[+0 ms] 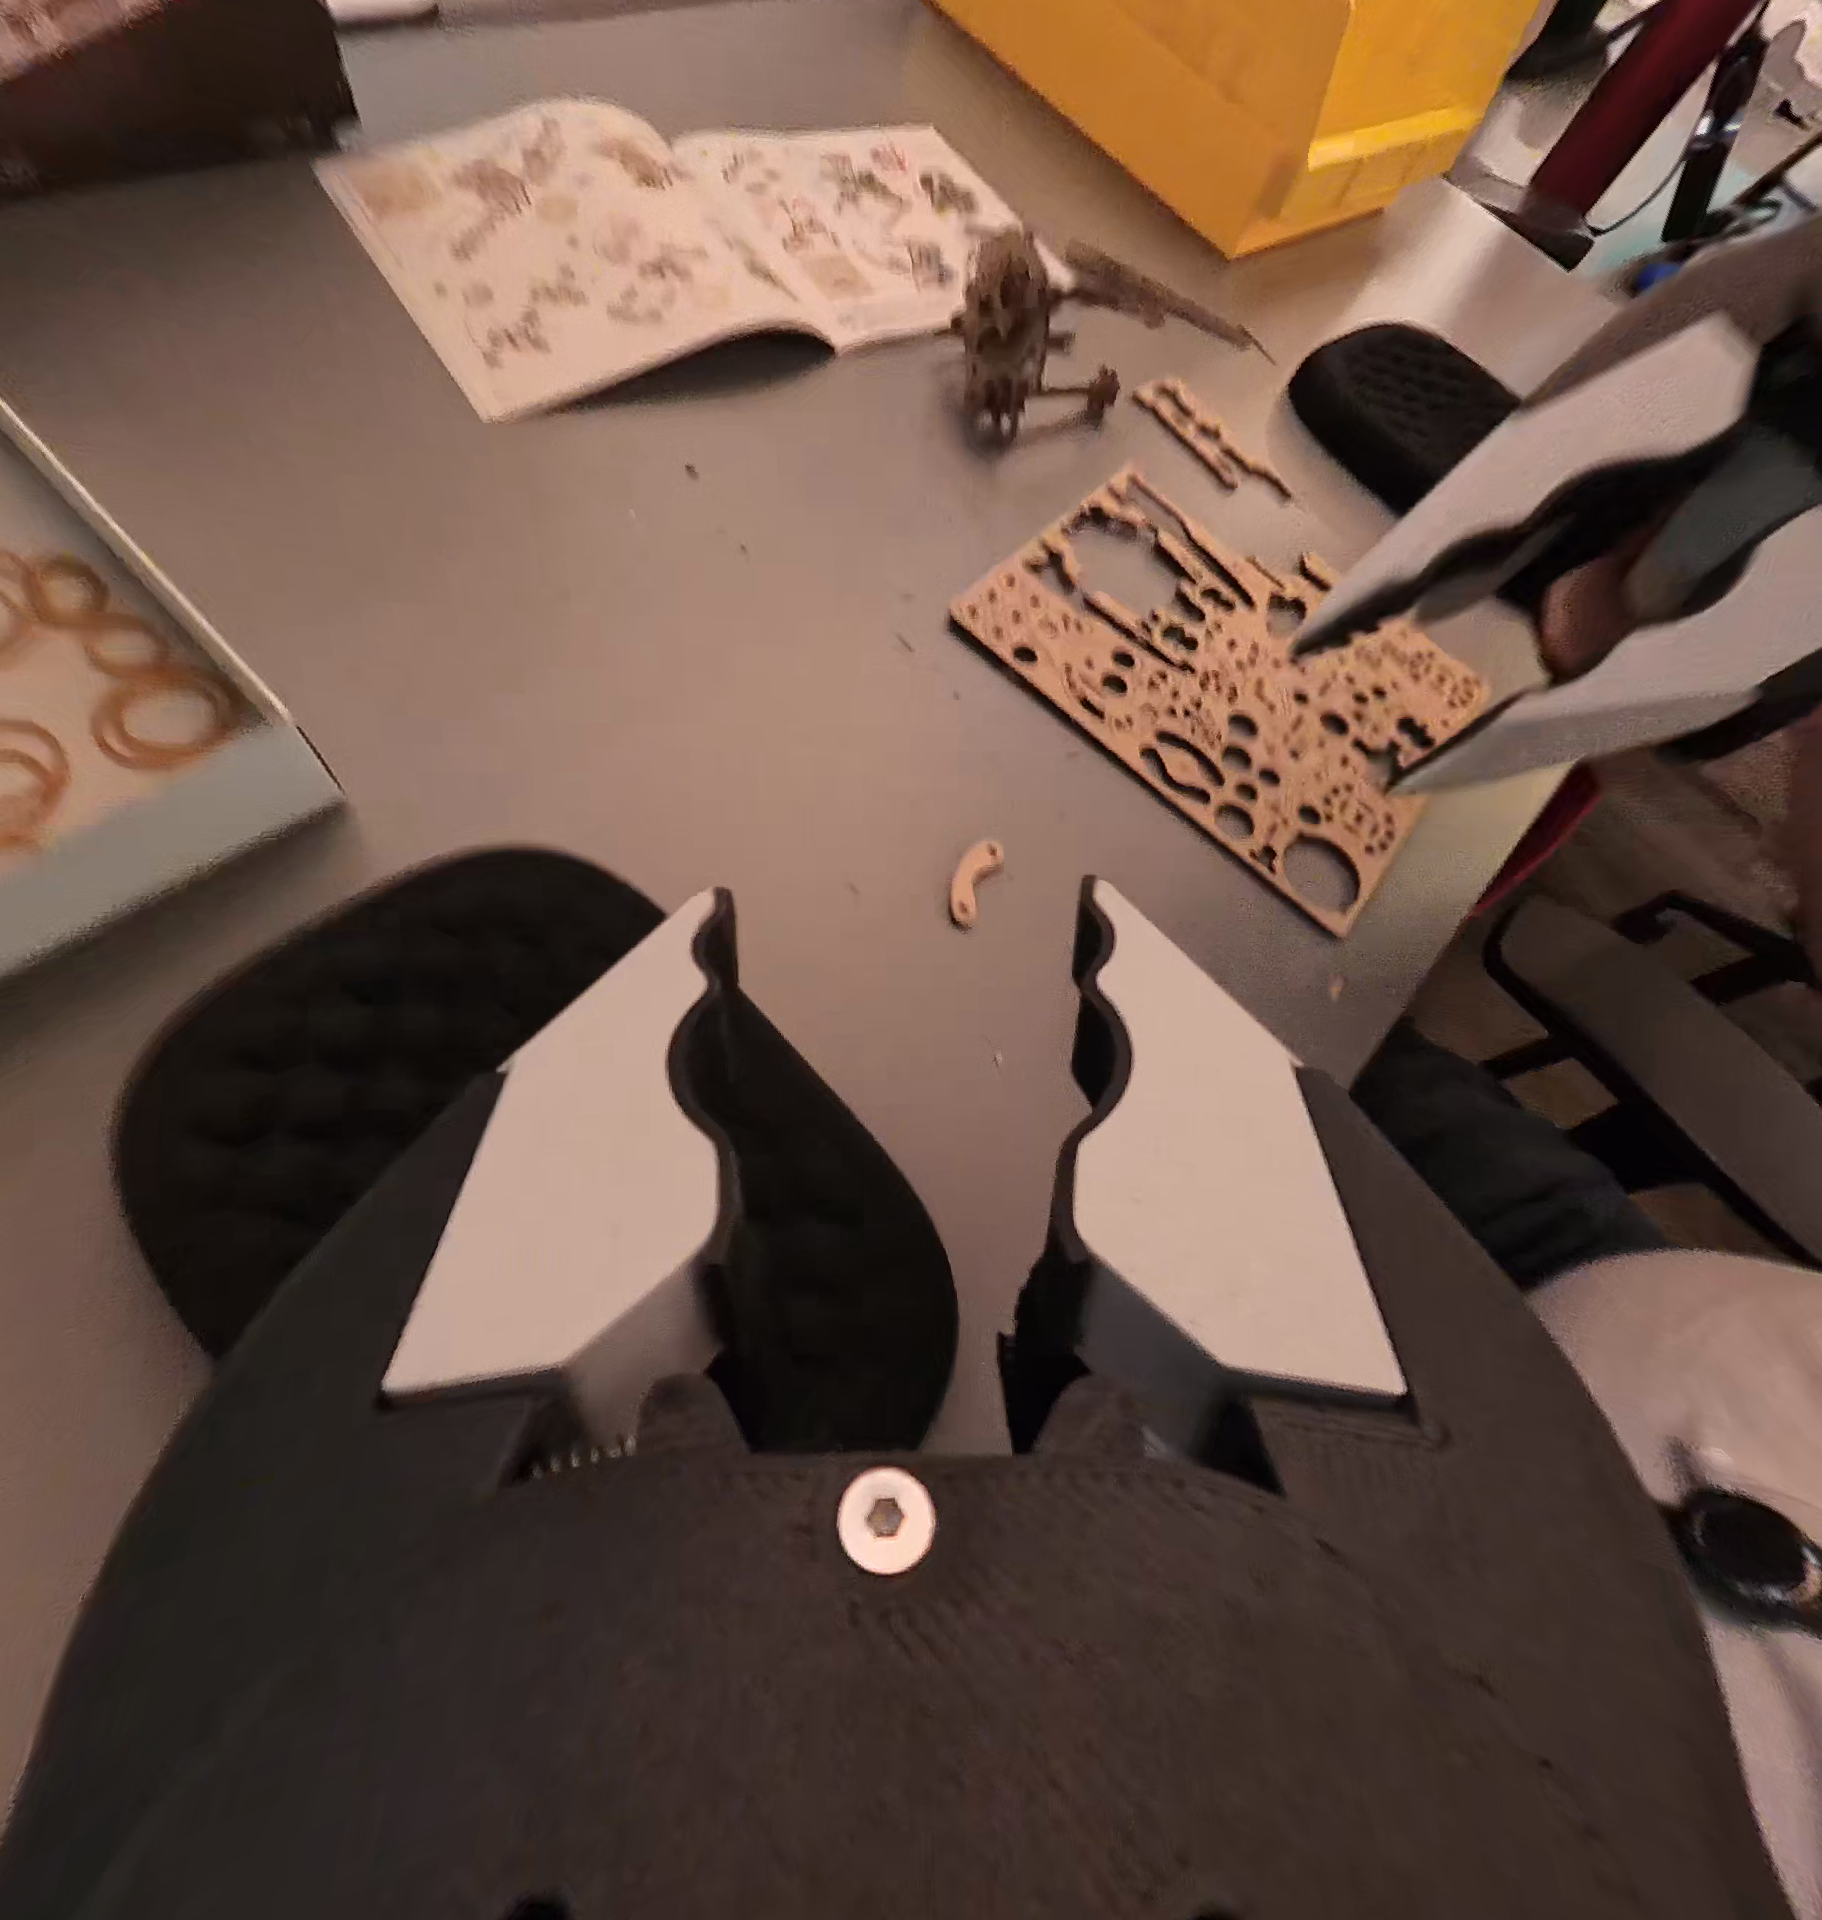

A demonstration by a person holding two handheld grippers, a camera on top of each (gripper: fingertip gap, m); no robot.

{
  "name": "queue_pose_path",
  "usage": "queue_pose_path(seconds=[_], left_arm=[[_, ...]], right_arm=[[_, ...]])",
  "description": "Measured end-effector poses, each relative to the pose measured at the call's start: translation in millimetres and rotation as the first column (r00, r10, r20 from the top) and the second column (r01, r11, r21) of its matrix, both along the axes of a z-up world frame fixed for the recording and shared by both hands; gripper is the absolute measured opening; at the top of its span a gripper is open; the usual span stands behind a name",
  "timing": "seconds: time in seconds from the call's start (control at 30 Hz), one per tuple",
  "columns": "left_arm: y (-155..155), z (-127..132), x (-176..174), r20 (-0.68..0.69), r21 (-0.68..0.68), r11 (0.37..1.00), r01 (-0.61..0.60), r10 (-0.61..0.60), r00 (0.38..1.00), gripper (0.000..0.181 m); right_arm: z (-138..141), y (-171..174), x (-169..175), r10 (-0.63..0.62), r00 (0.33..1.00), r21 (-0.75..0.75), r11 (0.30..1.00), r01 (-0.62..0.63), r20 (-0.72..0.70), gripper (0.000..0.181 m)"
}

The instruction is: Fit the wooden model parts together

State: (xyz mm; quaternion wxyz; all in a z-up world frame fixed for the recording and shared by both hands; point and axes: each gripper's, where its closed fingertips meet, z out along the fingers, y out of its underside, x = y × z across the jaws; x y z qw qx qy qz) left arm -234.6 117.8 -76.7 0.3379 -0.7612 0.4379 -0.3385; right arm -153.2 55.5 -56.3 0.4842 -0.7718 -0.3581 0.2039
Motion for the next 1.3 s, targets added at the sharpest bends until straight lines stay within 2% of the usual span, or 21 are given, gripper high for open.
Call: queue_pose_path(seconds=[0.03,0.1,0.13,0.17,0.3,0.47,0.63,0.73,0.83,0.97,1.1,1.3], left_arm=[[8.6,11.2,6.1,-0.010,0.040,0.999,-0.008,0.008,1.000,0.067],[40.1,30.1,20.3,-0.072,0.188,0.980,-0.070,0.085,0.994,0.074],[52.4,34.6,30.9,-0.099,0.225,0.970,-0.092,0.117,0.988,0.077],[59.4,34.3,42.8,-0.126,0.222,0.970,-0.095,0.125,0.984,0.080],[96.8,13.7,66.9,-0.212,0.247,0.950,-0.194,0.248,0.945,0.089],[118.4,-27.6,78.5,-0.258,0.248,0.929,-0.276,0.338,0.905,0.099],[134.8,-63.9,77.0,-0.315,0.249,0.895,-0.371,0.437,0.843,0.119],[140.1,-79.1,77.7,-0.330,0.254,0.880,-0.403,0.470,0.819,0.122],[144.3,-77.6,84.1,-0.317,0.277,0.867,-0.415,0.490,0.812,0.119],[149.0,-76.9,92.3,-0.316,0.284,0.862,-0.419,0.497,0.808,0.116],[152.5,-84.8,96.3,-0.263,0.165,0.867,-0.469,0.498,0.827,0.114],[154.2,-84.2,93.2,-0.238,0.172,0.862,-0.478,0.507,0.828,0.111]], right_arm=[[29.2,14.8,10.4,-0.058,0.998,0.076,0.995,0.060,-0.026,0.037],[82.2,60.5,38.2,-0.261,0.961,0.230,0.934,0.275,-0.090,0.036],[93.8,83.1,50.2,-0.359,0.925,0.238,0.894,0.379,-0.123,0.043],[91.9,100.6,54.4,-0.414,0.901,0.191,0.881,0.432,-0.128,0.049],[49.0,142.9,51.9,-0.535,0.833,0.019,0.840,0.542,-0.142,0.074],[-17.4,173.7,53.2,-0.616,0.787,-0.126,0.783,0.608,-0.034,0.087],[-48.8,194.4,62.8,-0.667,0.744,-0.180,0.728,0.662,0.039,0.092],[-66.9,202.1,69.2,-0.689,0.721,-0.219,0.694,0.686,0.074,0.097],[-87.2,207.1,79.6,-0.727,0.677,-0.270,0.633,0.726,0.117,0.097],[-99.6,213.2,95.5,-0.762,0.632,-0.283,0.580,0.764,0.145,0.098],[-99.2,220.0,100.0,-0.786,0.602,-0.284,0.550,0.785,0.142,0.099],[-104.3,222.9,109.8,-0.816,0.551,-0.203,0.518,0.831,0.175,0.114]])
